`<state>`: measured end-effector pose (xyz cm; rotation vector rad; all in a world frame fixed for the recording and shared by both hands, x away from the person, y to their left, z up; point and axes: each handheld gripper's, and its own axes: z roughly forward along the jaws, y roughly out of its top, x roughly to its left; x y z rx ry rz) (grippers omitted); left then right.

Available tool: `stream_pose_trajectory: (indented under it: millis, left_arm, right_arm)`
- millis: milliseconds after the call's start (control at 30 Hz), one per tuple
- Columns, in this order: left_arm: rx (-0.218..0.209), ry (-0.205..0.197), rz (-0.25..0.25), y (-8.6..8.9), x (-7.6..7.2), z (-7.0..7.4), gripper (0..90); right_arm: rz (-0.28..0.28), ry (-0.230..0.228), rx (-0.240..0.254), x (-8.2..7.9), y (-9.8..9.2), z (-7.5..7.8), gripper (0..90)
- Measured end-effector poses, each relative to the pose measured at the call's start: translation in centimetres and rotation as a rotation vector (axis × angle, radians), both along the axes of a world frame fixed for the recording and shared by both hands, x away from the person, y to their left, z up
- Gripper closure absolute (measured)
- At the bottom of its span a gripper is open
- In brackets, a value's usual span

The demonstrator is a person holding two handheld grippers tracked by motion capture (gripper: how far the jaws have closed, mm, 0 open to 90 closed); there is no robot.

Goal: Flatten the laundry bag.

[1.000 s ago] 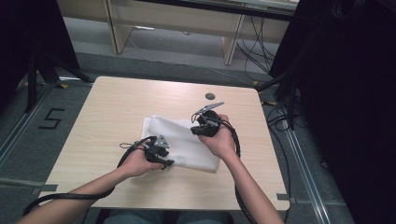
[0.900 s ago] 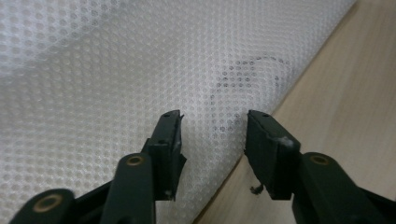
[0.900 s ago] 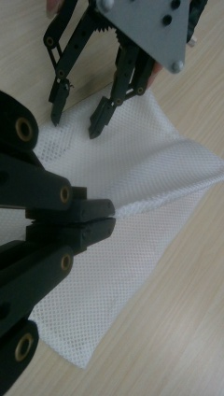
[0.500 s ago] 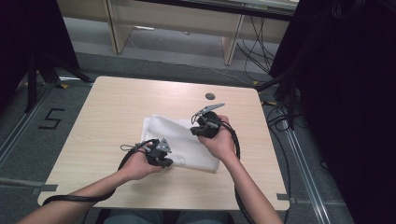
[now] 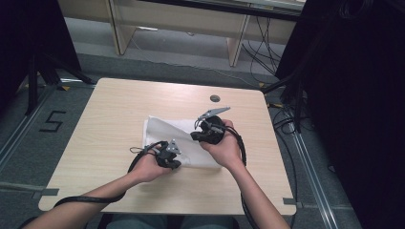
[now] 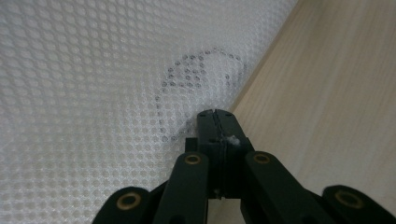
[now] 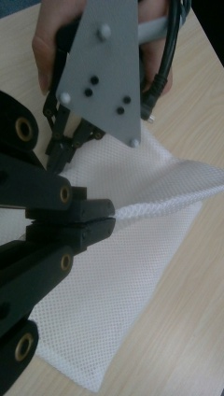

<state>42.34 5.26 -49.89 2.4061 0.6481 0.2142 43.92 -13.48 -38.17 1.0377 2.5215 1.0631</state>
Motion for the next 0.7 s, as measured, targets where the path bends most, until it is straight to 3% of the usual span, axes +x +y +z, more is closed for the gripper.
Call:
stream_pose_trajectory:
  millis: [33, 67, 200, 333, 367, 433, 500, 533, 600, 633, 700]
  left_arm:
    - [0.000, 0.000, 0.000, 0.0, 0.0, 0.0, 89.4]
    - [-0.036, -0.007, 0.035, -0.2, -0.1, -0.2, 89.3]
    - [-0.013, -0.018, 0.036, 0.1, 0.2, -0.2, 89.3]
    - [-0.027, -0.015, 0.050, 0.1, 0.3, -0.3, 89.3]
    - [-0.016, -0.018, 0.049, 0.5, 0.3, -0.1, 89.3]
    - [-0.023, -0.016, 0.045, 0.7, 0.2, 0.1, 89.1]
    - [-0.040, -0.022, 0.048, 2.6, -0.1, 1.2, 89.0]
    - [-0.040, -0.022, 0.048, 2.6, -0.1, 1.2, 88.9]
    - [-0.064, -0.026, 0.072, 4.1, -0.4, 2.0, 88.8]
    - [-0.067, -0.035, 0.089, 5.0, -0.5, 2.5, 88.8]
    - [-0.079, -0.055, 0.105, 6.8, -0.6, 3.3, 88.7]
  right_arm:
    - [0.002, 0.020, -0.003, -0.1, -0.1, 0.2, 90.0]
    - [-0.003, 0.044, -0.015, -0.3, -0.2, 0.5, 90.0]
    - [-0.005, 0.041, -0.005, -0.7, -0.3, 0.4, 90.0]
    - [-0.019, 0.033, -0.001, -0.9, -0.2, 0.4, 90.0]
    - [-0.002, 0.068, 0.000, -1.2, -0.2, 0.7, 90.0]
    - [0.002, 0.047, -0.008, -1.2, -0.3, 0.6, 90.0]
    - [0.007, 0.074, 0.002, -1.7, -0.3, 0.7, 90.0]
    - [0.007, 0.074, 0.002, -1.7, -0.3, 0.7, 90.0]
    - [-0.001, 0.045, 0.004, -1.7, -0.3, 0.3, 90.0]
    - [0.041, 0.053, 0.006, -1.8, -0.4, 0.5, 90.0]
    - [0.062, 0.030, 0.001, -1.9, -0.5, 0.3, 90.0]
